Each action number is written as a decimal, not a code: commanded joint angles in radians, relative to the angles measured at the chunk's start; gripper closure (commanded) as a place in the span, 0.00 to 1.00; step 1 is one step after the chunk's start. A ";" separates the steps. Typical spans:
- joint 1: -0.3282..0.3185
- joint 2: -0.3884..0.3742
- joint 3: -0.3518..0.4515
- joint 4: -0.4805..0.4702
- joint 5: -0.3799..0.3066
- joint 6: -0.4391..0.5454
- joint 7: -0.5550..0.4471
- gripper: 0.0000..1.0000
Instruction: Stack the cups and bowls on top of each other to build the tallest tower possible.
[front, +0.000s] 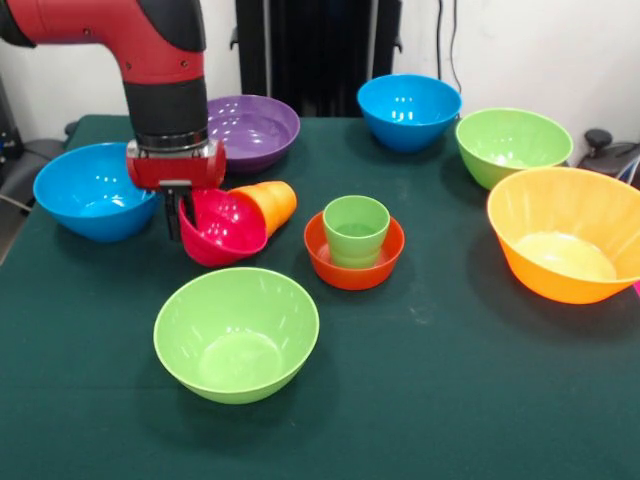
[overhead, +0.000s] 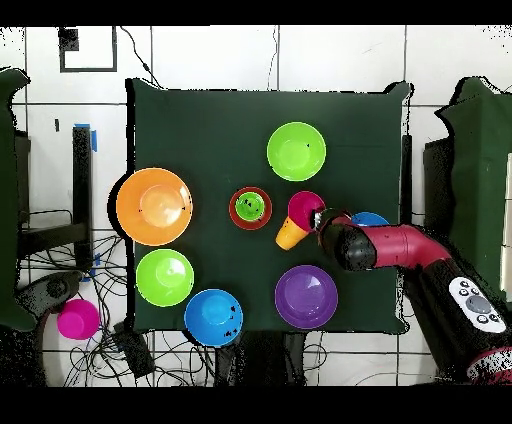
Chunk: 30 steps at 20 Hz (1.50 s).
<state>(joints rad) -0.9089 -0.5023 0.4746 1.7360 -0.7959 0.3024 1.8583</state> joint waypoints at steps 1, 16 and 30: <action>0.000 -0.025 -0.034 0.084 -0.018 0.087 -0.052 1.00; -0.021 -0.069 0.002 0.127 0.010 0.103 -0.082 1.00; -0.118 -0.449 0.204 0.315 0.204 0.193 -0.170 1.00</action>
<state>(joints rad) -1.0231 -0.7620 0.5398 1.9428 -0.6776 0.3342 1.8583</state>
